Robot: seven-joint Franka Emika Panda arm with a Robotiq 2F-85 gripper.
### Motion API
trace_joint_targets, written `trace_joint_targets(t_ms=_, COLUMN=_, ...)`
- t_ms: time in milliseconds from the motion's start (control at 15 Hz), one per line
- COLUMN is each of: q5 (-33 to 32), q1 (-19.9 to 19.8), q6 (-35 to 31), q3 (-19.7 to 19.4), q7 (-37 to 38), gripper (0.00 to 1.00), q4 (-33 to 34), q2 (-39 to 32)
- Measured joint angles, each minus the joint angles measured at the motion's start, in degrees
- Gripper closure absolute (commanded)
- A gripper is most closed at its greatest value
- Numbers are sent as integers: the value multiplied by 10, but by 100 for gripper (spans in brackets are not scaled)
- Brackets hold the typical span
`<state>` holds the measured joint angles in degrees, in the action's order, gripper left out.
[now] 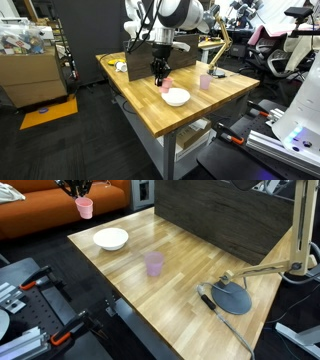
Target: Flip the switch of the desk lamp. Pick up the light pink cup from the table and pour some of its water in the white dish.
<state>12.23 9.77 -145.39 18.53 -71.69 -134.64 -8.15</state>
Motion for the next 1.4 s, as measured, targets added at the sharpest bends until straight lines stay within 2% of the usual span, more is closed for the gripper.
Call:
trace_joint_targets(t_ms=133, q5=33, q1=-4, q6=-16, q3=-1, q7=-18, gripper=96, q4=-7, q2=0)
trace_joint_targets(t_ms=533, q5=186, q1=-14, q6=-61, q3=0, q7=-130, gripper=96, q4=-11, q2=-16)
trace_joint_targets(t_ms=1067, q5=302, q1=-54, q6=-80, q3=-7, q7=-223, gripper=96, q4=-30, q2=-26)
trace_joint_targets(t_ms=1400, q5=403, q1=-60, q6=-80, q3=-10, q7=-299, gripper=96, q4=-30, q2=-26)
